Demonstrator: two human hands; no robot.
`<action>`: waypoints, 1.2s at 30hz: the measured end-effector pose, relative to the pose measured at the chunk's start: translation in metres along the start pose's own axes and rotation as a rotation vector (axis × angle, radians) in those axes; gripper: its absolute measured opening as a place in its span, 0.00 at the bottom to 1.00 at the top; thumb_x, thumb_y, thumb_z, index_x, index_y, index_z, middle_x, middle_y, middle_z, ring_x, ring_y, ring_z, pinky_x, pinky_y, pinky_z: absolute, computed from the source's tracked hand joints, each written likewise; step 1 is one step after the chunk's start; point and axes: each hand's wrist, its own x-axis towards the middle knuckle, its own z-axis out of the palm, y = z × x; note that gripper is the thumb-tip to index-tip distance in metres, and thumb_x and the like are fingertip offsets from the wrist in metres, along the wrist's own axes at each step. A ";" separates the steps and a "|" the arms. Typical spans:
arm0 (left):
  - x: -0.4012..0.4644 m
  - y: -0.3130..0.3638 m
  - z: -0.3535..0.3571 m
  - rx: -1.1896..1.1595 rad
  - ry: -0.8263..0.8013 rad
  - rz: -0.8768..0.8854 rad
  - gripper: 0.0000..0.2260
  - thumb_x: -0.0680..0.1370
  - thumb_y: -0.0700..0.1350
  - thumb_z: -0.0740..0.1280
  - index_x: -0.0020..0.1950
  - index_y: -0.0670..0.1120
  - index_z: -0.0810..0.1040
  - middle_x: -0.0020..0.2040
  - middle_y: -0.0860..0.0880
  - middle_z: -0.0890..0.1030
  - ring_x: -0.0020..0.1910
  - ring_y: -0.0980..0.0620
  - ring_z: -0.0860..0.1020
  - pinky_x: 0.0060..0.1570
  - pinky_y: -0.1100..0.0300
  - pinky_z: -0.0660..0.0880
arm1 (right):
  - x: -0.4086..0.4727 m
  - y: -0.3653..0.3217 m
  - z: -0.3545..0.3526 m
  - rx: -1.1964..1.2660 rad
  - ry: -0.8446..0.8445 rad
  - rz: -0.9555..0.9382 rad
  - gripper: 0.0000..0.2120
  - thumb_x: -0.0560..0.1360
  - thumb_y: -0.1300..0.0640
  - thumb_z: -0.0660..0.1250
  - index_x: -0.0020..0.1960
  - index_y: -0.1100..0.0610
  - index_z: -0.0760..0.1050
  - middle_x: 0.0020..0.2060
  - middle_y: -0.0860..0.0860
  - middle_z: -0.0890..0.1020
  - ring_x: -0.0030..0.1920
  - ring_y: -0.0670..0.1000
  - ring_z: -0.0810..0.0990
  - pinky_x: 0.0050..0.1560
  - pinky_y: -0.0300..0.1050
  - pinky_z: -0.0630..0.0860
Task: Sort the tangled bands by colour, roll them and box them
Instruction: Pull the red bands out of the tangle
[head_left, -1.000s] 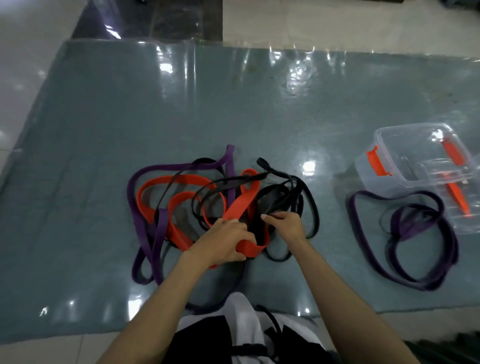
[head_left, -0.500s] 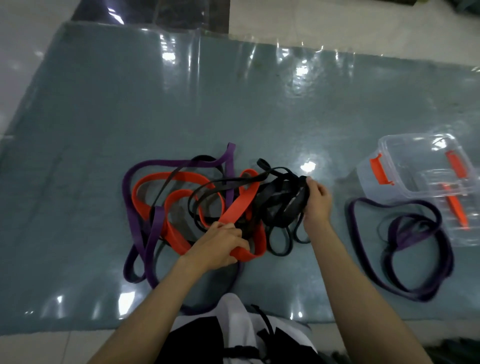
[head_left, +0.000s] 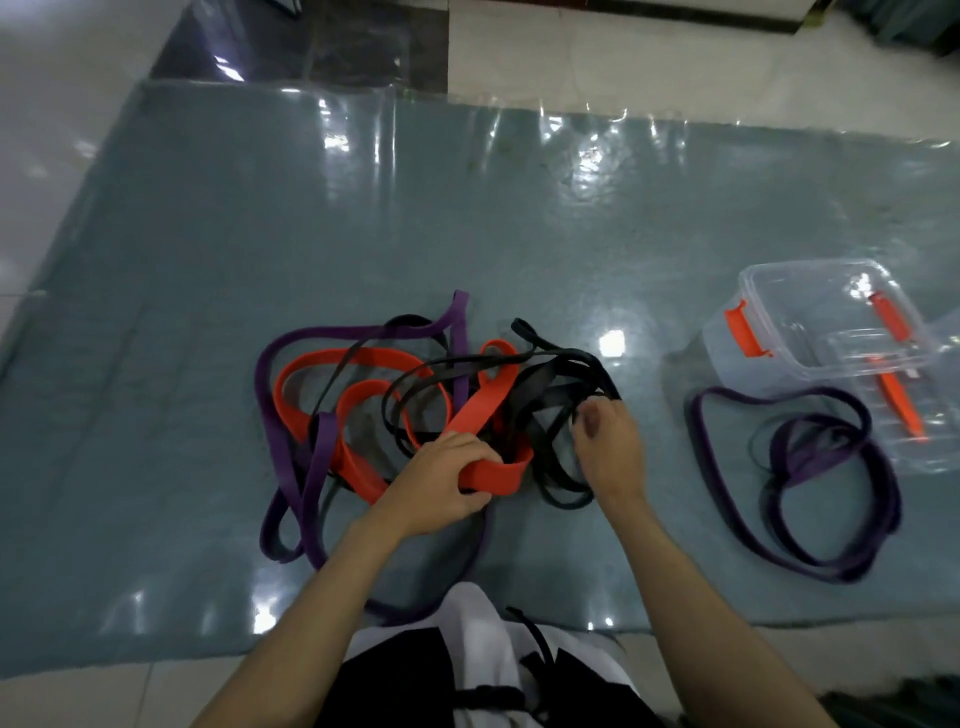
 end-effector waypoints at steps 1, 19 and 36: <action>-0.002 0.005 -0.001 -0.072 0.019 -0.006 0.14 0.74 0.46 0.75 0.58 0.55 0.82 0.55 0.59 0.80 0.58 0.57 0.77 0.62 0.55 0.73 | -0.005 -0.008 0.004 0.051 -0.049 -0.047 0.02 0.79 0.57 0.71 0.51 0.54 0.80 0.40 0.45 0.79 0.40 0.47 0.78 0.41 0.45 0.73; -0.026 0.072 -0.039 -0.434 -0.038 -0.003 0.17 0.75 0.38 0.75 0.61 0.50 0.79 0.60 0.50 0.81 0.60 0.47 0.81 0.61 0.48 0.78 | -0.033 -0.043 0.003 0.434 -0.383 -0.182 0.16 0.74 0.76 0.70 0.60 0.65 0.81 0.61 0.62 0.81 0.65 0.61 0.79 0.67 0.55 0.76; -0.043 0.016 -0.058 0.298 -0.339 -0.382 0.20 0.66 0.52 0.82 0.56 0.59 0.83 0.53 0.57 0.83 0.54 0.53 0.81 0.57 0.50 0.79 | -0.028 -0.007 -0.005 0.032 -0.418 -0.259 0.21 0.78 0.70 0.66 0.68 0.57 0.80 0.60 0.56 0.83 0.58 0.57 0.80 0.63 0.54 0.78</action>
